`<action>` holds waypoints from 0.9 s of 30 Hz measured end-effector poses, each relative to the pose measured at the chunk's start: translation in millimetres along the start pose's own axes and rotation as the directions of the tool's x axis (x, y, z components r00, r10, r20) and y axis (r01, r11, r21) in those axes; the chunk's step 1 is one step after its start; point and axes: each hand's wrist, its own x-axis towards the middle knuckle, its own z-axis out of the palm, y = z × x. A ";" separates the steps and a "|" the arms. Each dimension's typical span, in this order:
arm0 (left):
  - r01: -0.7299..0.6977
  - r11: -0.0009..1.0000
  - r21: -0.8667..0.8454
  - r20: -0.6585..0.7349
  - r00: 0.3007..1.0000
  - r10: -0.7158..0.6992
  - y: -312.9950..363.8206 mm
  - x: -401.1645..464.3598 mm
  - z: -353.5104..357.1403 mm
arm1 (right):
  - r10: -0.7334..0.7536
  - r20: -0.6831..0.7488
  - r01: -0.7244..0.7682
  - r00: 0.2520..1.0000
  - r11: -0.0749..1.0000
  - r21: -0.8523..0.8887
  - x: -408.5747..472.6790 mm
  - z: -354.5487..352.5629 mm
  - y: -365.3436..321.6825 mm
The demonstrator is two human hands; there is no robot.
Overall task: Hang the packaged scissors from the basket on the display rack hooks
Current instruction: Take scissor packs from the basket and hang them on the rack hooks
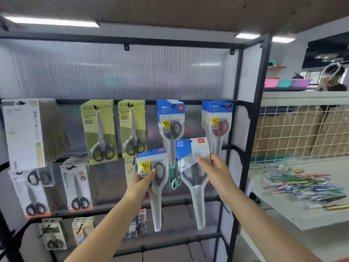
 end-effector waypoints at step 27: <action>-0.187 0.977 -0.098 0.070 0.978 0.194 63.5 70.4 5.9 | -0.202 -0.145 0.229 0.969 0.952 0.204 102.0 52.1 -51.9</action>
